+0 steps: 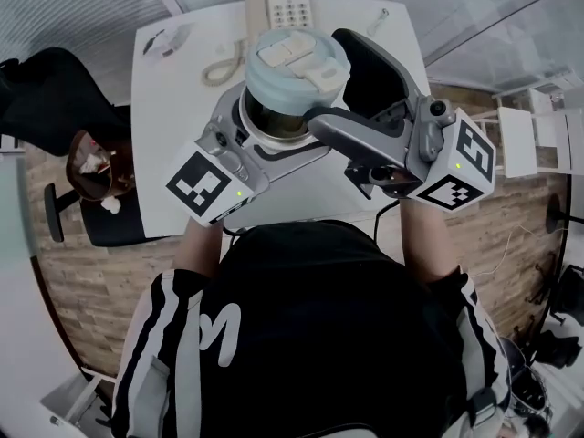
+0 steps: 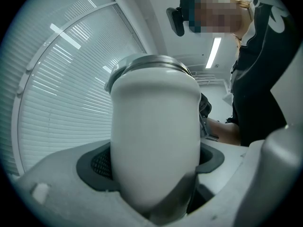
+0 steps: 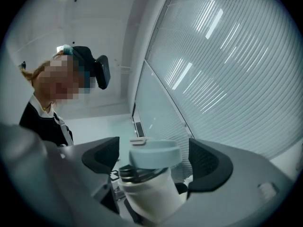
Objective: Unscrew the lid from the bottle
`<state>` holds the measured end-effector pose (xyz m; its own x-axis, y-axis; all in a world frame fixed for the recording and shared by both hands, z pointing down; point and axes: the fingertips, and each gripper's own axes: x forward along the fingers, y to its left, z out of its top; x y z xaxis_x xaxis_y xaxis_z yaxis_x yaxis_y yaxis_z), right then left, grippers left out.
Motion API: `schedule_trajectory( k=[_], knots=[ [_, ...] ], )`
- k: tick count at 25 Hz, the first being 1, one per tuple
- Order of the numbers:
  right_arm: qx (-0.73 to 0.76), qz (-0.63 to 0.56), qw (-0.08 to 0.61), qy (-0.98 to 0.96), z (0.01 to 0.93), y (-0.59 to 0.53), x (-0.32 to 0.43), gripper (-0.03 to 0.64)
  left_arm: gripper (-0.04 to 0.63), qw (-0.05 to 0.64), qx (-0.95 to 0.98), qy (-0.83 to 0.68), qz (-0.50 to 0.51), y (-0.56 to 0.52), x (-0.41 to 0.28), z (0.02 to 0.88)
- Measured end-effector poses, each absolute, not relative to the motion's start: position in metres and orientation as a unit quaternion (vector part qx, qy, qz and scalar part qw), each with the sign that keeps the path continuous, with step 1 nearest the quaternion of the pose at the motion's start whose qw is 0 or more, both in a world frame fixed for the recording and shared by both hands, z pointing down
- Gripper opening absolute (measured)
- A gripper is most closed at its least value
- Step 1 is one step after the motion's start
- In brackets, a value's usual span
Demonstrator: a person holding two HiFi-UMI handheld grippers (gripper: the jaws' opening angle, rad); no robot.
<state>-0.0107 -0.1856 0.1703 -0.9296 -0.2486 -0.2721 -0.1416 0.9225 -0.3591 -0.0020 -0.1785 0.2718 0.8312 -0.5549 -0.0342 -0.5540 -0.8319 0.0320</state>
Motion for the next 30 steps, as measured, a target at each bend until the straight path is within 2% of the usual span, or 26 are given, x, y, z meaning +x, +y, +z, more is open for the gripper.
schedule_trajectory(
  k=[13, 21, 26, 30],
  knots=[
    [-0.103, -0.09, 0.017, 0.99, 0.242, -0.174, -0.023, 0.442, 0.449, 0.009, 0.955, -0.296, -0.011, -0.199, -0.003, 0.292],
    [-0.11, -0.068, -0.006, 0.992, 0.269, -0.185, -0.03, 0.412, 0.448, 0.015, 0.958, -0.287, -0.008, -0.211, -0.001, 0.321],
    [-0.105, -0.078, -0.011, 0.991, 0.291, -0.189, -0.033, 0.367, 0.448, 0.02, 0.957, -0.29, 0.007, -0.219, -0.005, 0.345],
    [-0.11, -0.089, -0.018, 0.99, 0.305, -0.194, -0.034, 0.367, 0.448, 0.029, 0.958, -0.285, 0.009, -0.222, -0.005, 0.358]
  ],
)
